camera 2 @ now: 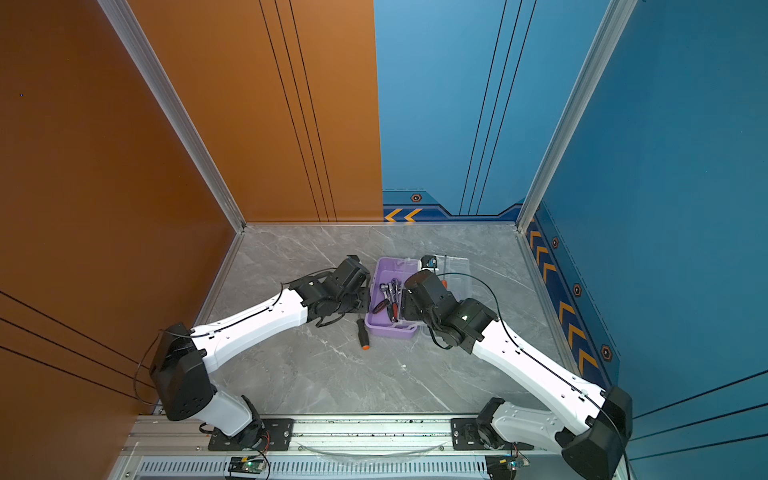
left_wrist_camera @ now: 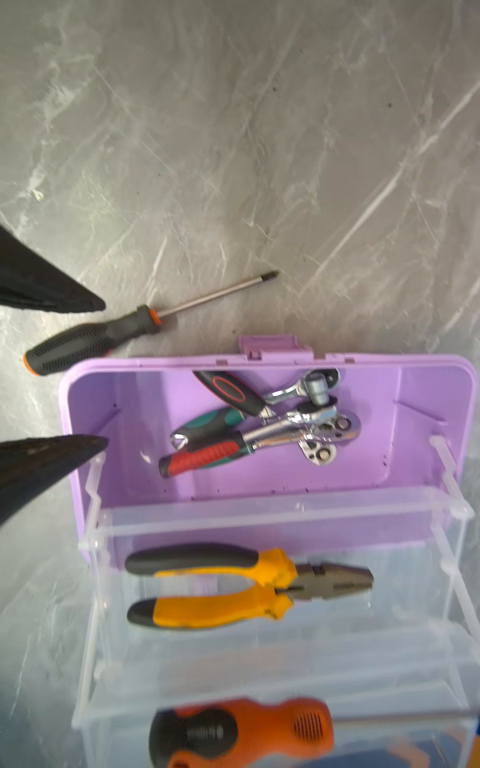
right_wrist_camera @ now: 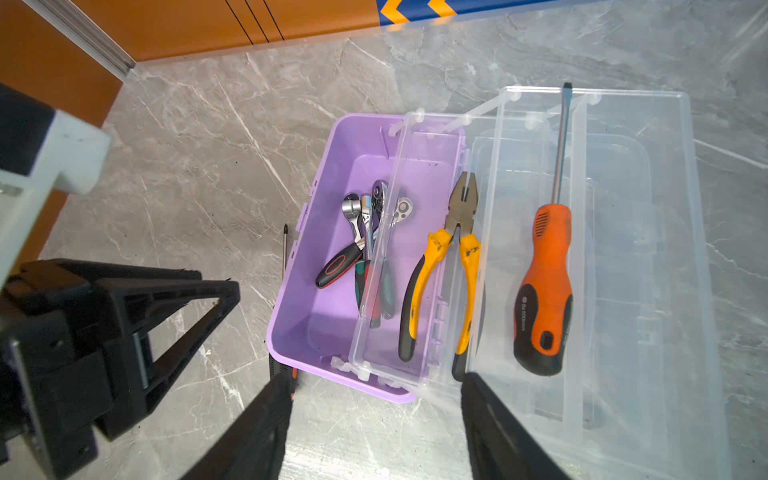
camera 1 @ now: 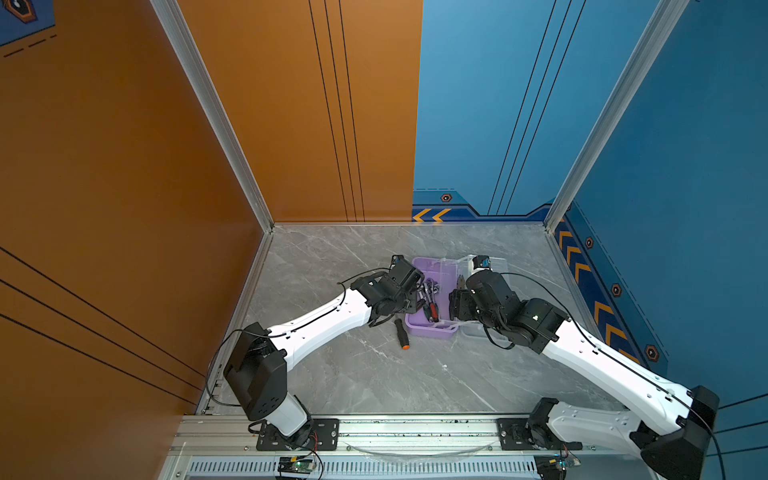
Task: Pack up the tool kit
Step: 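Reach the left gripper down to the black-handled screwdriver and grasp it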
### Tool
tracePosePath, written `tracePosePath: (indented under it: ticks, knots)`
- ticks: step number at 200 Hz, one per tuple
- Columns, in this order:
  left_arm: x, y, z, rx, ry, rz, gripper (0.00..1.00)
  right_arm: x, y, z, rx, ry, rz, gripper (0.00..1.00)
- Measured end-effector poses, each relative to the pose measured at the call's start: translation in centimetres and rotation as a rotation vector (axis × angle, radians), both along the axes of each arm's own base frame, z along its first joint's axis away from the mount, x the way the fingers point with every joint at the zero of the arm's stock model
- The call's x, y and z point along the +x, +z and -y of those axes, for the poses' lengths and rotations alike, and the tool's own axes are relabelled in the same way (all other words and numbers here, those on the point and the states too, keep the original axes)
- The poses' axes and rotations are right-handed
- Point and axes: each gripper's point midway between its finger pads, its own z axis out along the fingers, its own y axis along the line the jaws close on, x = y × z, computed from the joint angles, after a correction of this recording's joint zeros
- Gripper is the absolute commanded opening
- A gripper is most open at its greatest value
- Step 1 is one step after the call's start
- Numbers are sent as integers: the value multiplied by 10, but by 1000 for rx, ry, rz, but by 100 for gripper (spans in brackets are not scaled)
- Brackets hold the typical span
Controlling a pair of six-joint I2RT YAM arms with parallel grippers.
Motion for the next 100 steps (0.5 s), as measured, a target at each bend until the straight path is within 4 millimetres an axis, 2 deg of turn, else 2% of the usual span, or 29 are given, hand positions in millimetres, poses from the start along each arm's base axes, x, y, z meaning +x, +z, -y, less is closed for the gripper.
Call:
tracePosePath:
  ticks: [19,46,81,100]
  knots:
    - [-9,-13,-12,22,25,-27,53,2,-7,-4,-11,7,-20,68]
    - [-19,-29,-18,41,43,-61,54,2,-6,-8,-4,17,-25,69]
    - [-23,-40,-18,49,61,-87,53,3,-5,-9,1,17,-20,69]
    - [-22,-54,-17,70,69,-111,53,3,-4,-9,3,16,-21,69]
